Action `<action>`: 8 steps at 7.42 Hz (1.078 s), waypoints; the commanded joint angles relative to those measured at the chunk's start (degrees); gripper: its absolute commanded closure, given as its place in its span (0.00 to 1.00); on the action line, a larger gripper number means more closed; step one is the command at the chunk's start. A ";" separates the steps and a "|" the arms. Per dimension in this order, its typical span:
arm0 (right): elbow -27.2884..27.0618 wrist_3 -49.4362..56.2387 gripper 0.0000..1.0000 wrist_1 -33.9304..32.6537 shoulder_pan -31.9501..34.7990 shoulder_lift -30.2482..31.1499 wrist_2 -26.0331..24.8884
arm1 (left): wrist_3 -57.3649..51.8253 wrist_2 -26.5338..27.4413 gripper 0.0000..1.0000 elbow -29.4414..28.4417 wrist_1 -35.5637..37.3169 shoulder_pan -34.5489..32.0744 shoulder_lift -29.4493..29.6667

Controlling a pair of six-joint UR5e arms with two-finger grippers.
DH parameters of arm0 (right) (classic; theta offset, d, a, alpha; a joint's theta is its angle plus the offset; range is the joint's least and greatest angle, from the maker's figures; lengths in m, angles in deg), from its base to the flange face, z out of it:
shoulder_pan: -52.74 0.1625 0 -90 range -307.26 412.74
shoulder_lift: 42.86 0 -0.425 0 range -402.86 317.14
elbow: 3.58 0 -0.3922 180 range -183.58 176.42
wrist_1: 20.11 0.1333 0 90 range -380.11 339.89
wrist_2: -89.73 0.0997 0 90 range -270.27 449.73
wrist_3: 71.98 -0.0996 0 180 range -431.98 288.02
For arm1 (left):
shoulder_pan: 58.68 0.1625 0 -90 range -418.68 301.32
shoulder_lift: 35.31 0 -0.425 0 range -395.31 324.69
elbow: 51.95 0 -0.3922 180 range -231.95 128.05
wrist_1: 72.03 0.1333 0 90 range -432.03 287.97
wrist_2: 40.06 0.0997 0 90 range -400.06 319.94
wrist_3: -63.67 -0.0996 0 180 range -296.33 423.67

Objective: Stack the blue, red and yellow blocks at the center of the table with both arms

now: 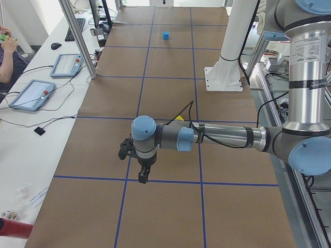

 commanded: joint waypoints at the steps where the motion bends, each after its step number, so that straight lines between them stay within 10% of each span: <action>1: -0.08 0.40 0.00 0.00 -0.05 0.08 -0.04 | 0.00 0.00 0.00 0.08 0.00 0.00 -0.07; 8: 0.50 -0.91 0.00 4.78 -11.25 -9.05 1.45 | 0.00 -1.05 0.00 1.84 -0.26 0.00 -0.42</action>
